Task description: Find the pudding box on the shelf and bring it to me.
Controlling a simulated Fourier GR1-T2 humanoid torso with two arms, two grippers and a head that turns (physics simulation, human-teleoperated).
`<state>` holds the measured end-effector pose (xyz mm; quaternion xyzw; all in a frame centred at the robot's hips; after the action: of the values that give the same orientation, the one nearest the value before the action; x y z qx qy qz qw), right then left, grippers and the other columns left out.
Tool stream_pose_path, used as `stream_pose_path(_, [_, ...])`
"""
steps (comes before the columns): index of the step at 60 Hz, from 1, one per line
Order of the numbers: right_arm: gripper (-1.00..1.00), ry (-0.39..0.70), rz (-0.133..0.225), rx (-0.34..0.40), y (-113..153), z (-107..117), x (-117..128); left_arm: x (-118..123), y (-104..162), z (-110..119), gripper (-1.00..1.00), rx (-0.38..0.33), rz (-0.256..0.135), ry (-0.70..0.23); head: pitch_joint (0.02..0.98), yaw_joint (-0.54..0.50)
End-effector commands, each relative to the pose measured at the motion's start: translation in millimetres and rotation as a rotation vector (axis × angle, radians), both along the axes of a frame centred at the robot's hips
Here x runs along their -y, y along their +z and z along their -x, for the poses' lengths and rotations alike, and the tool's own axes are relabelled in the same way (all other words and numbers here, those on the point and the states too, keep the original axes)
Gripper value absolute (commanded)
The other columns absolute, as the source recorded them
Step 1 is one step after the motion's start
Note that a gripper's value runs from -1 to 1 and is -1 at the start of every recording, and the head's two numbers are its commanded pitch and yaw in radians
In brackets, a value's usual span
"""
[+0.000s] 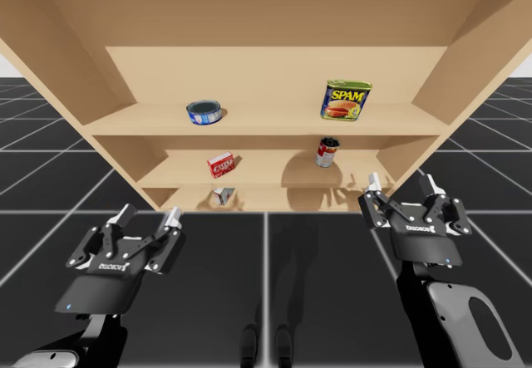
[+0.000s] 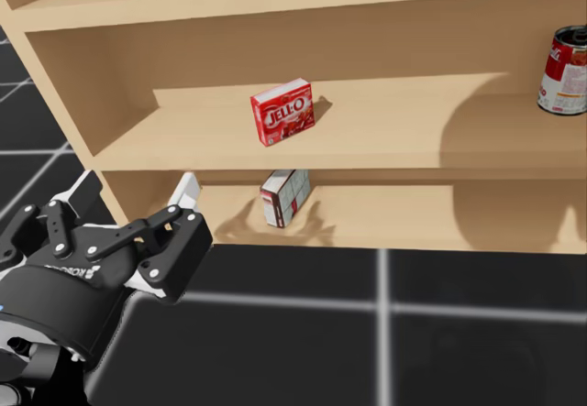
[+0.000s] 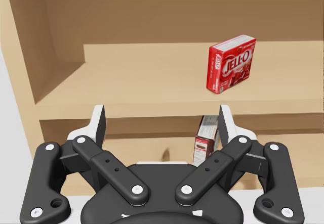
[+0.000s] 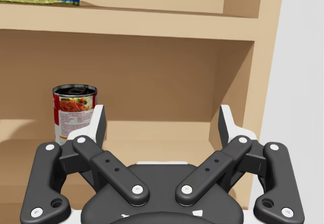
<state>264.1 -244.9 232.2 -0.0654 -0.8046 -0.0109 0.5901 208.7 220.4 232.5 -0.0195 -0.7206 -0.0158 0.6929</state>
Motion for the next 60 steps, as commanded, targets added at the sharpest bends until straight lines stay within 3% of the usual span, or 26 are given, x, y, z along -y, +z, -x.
stream_pose_path(1, [-1.00,0.000,-0.003,0.001,-1,-1,0,5,-30,2,-1.00,-0.071,0.007,-0.026,0.721,0.20])
stream_pose_path(13, [-1.00,-0.002,-0.002,0.003,0,-1,1,20,-53,-14,-1.00,-0.148,-0.005,-0.099,0.712,0.19])
stream_pose_path(25, [-1.00,0.002,-0.004,0.002,-1,-2,1,32,-58,-32,-1.00,-0.169,-0.001,-0.132,0.711,0.19])
stream_pose_path(33, [-1.00,0.002,-0.004,0.002,-1,-2,1,41,-60,-46,-1.00,-0.195,-0.026,-0.160,0.707,0.19])
stream_pose_path(60, [-1.00,0.010,-0.003,-0.003,-1,-2,0,52,-75,-99,-1.00,-0.267,-0.014,-0.130,0.698,0.18])
